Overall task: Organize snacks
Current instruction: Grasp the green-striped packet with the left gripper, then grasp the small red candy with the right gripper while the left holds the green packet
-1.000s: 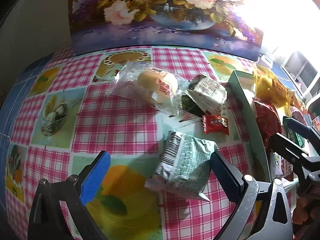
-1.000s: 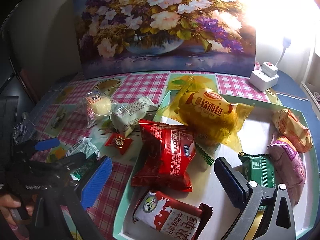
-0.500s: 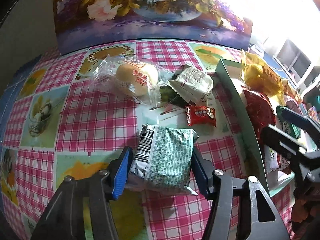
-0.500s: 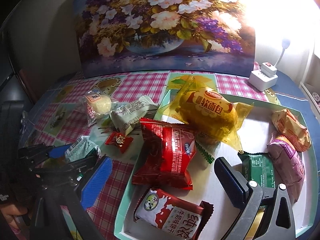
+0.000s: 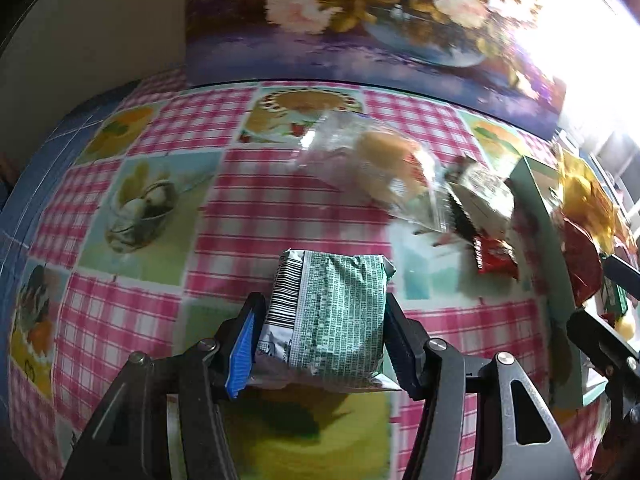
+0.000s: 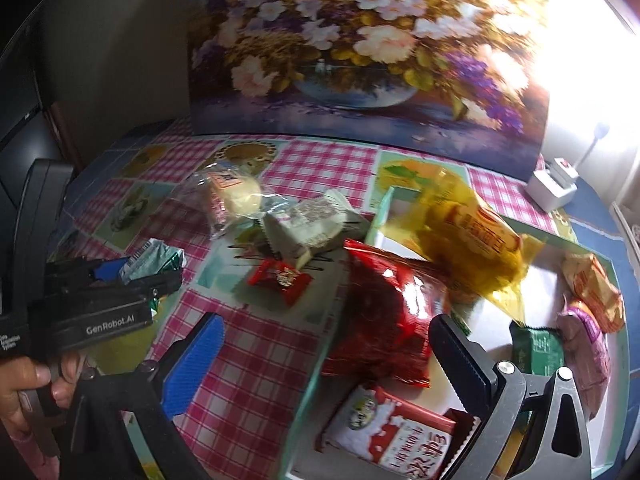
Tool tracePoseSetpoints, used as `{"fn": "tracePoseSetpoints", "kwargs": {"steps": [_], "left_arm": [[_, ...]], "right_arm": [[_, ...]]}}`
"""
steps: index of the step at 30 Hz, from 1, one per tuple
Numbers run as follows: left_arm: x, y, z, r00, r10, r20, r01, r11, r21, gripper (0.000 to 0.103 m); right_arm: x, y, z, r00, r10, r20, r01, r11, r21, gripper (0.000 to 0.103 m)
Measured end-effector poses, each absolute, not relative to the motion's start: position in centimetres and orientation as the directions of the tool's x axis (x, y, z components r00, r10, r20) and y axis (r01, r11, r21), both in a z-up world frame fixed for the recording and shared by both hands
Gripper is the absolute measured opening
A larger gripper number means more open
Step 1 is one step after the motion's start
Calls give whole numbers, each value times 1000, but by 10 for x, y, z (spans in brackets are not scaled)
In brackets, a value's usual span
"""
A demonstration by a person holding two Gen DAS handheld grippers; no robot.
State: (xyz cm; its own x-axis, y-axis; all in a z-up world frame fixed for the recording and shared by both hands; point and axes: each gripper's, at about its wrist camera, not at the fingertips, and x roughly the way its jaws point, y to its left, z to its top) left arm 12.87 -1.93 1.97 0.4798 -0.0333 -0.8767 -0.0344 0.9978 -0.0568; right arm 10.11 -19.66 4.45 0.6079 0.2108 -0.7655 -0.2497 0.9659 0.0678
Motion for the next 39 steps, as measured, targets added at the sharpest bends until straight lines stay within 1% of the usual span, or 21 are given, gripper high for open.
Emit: {"fn": "tracePoseSetpoints", "kwargs": {"steps": [5,11,14,16,18,20,22,24,27,32,33,36,37,39], "left_arm": [[124,-6,16,492,-19,-870,-70,996,-62,59],[123,6,12,504,-21,-863,-92,993,-78,59],[123,10,11,512,-31,-859,-91,992,-90,59],[122,12,11,516,-43,-856,-90,991,-104,59],[121,15,11,520,-49,-853,-92,989,-113,59],[121,18,11,523,-52,-851,-96,988,-119,59],[119,20,12,527,-61,-848,-97,987,-131,59],[119,21,12,529,-66,-846,-97,986,-137,59],[118,21,12,531,-68,-845,-96,986,-140,59],[118,21,12,532,-68,-844,-96,986,-139,59],[118,22,12,532,-67,-844,-96,986,-139,59],[117,22,12,532,-66,-844,-97,986,-138,59],[117,22,12,532,-65,-844,-97,986,-137,59],[117,22,12,532,-64,-844,-96,986,-134,59]], "right_arm": [[100,-182,52,616,210,-759,-276,960,41,103],[96,-155,61,643,206,-738,-335,942,-29,102],[95,-142,57,625,223,-749,-380,924,-42,95],[99,-134,49,597,234,-768,-406,913,-37,86],[102,-129,42,575,232,-785,-419,907,-39,75],[107,-125,36,562,224,-796,-424,904,-44,69],[114,-123,31,554,212,-805,-416,908,-47,66],[121,-125,28,549,204,-810,-399,916,-39,60],[133,-128,23,541,177,-822,-360,932,-36,60],[146,-130,14,522,140,-841,-331,943,-48,56],[147,-130,13,518,136,-845,-325,945,-47,50],[150,-134,9,501,161,-851,-317,948,-7,44],[150,-134,9,501,162,-850,-318,948,-6,44],[149,-134,9,504,161,-848,-317,949,-8,38]]}}
